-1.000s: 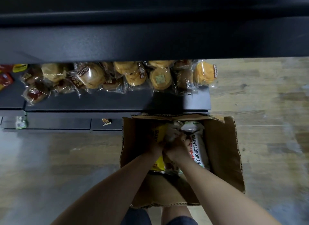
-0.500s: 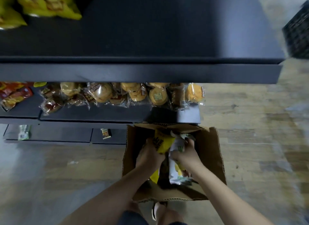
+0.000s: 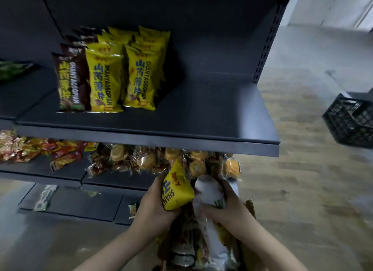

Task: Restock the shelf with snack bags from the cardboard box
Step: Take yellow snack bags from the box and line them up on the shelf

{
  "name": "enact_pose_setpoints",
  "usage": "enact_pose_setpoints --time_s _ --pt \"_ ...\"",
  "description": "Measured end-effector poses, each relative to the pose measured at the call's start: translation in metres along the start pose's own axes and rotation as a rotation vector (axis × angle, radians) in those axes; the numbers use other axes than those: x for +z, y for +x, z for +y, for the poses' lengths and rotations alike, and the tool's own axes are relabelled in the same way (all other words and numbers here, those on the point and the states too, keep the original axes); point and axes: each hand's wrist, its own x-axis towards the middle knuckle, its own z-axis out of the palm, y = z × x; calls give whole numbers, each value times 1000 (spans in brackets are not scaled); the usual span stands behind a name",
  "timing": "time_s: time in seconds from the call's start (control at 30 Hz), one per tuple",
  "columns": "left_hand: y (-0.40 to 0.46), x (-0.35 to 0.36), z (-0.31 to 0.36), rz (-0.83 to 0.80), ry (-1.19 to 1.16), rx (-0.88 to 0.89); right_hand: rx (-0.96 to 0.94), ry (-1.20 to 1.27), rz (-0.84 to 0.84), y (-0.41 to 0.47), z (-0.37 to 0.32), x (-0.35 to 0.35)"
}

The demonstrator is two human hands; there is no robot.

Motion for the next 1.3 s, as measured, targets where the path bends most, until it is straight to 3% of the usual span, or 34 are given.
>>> enact_pose_setpoints --time_s 0.2,0.47,0.7,0.9,1.1,1.3 --pt "5 -55 55 170 -103 185 -327 38 57 -7 -90 6" --pt "38 -111 90 359 -103 296 -568 53 184 25 -156 13" --pt "99 -130 82 543 105 257 -616 150 360 70 -175 26" --pt "146 -132 96 517 210 221 -638 154 529 111 -178 34" --pt "185 -126 100 640 362 133 -510 114 596 145 -167 42" --pt "211 -114 95 652 437 31 -466 27 644 172 -164 46"
